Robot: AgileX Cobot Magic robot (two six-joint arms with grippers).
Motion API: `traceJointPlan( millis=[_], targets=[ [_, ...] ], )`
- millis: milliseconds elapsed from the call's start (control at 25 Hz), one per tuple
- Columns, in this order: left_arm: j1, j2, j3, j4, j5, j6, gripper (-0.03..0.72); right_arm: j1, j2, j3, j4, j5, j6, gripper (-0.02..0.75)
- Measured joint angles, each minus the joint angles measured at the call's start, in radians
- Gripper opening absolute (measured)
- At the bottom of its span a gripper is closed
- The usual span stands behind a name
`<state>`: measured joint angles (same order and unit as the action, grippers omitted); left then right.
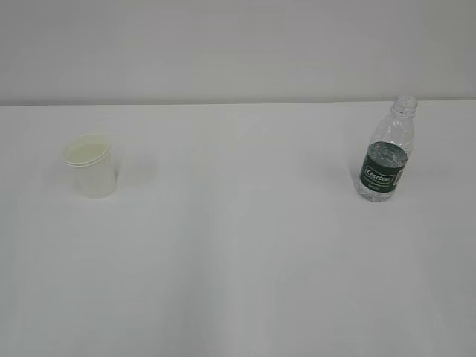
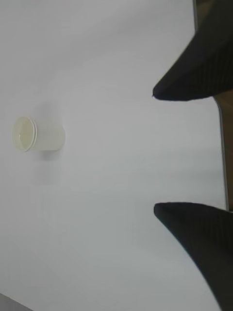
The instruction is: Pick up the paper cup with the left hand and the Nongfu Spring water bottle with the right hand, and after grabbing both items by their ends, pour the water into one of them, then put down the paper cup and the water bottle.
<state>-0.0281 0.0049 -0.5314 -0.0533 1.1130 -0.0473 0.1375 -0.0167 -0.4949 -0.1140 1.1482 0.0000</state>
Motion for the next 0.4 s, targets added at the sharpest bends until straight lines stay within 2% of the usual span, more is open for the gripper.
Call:
traceJointPlan(
  millis=[240,400],
  targets=[
    [0.0,0.0,0.0,0.0,0.0,0.0,0.605,0.0,0.0,0.0,0.0,0.0,0.0,0.502],
    [0.0,0.0,0.0,0.0,0.0,0.0,0.624,0.0,0.0,0.0,0.0,0.0,0.0,0.502]
  ],
)
